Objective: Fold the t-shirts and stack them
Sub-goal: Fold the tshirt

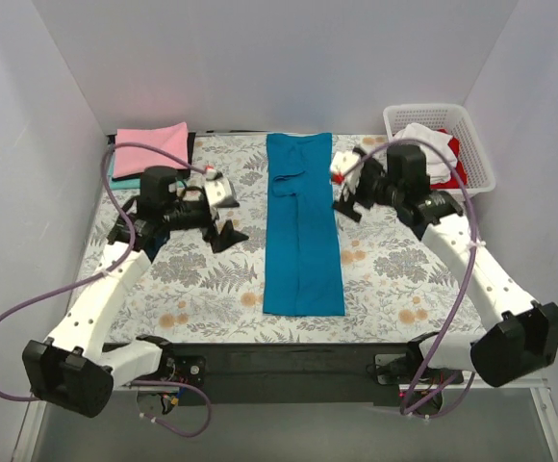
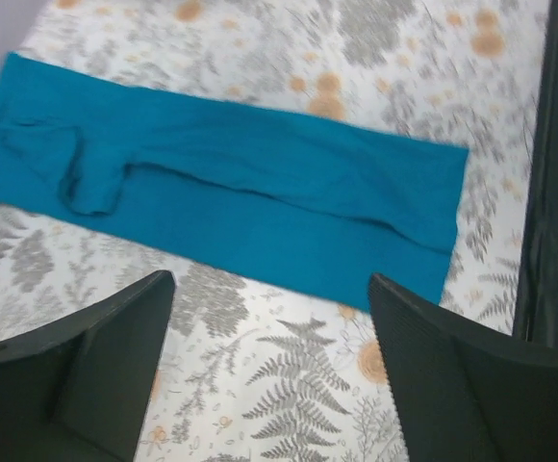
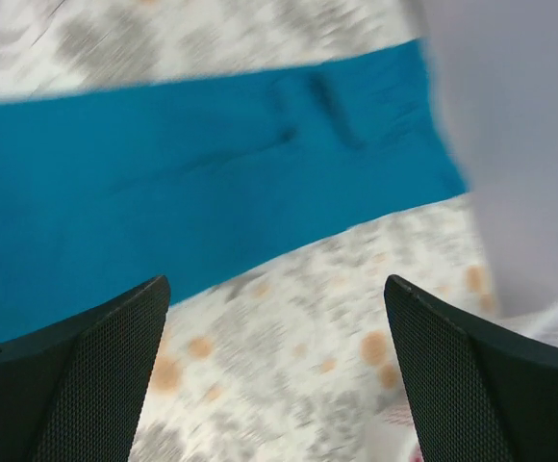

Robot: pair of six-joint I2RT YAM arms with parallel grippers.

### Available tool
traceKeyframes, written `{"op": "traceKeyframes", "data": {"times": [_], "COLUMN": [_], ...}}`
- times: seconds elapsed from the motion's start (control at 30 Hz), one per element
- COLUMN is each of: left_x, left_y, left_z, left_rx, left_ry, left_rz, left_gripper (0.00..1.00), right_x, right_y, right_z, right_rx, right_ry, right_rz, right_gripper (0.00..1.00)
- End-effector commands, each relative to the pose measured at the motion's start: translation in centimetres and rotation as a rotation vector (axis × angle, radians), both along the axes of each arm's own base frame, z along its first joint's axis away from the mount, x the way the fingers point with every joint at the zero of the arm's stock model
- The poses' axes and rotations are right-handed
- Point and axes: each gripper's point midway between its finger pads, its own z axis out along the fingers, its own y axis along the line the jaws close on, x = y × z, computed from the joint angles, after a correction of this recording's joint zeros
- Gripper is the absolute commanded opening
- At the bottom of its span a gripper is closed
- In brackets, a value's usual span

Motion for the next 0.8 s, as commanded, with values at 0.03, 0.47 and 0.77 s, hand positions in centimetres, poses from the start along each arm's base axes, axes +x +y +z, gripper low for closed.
{"op": "traceKeyframes", "data": {"times": [0.03,0.47,0.77], "left_x": [-6.4,-12.4,-11.3], "left_y": [-1.5,-5.5,-6.3], "left_z": [-8.9,-20.8,-22.8], "left_rx": [0.195,0.321,0.356], "left_ry": [-0.025,-0.116,-0.126], "left_rz": [-0.228,-0.385,-0.382], "left_gripper": [0.74,0.44,0.42], "right_x": [-10.7,-19.3,-21.3], "right_y": [-0.3,0.3,0.5], "right_z": [-10.2,-21.6,-24.2], "right_rx": [-0.178,-0.363,-0.443], "right_ry": [0.059,0.169,0.178], "right_rz": [0.396,0.593,0.699], "right_gripper": [0.98,0.62,0.57]}}
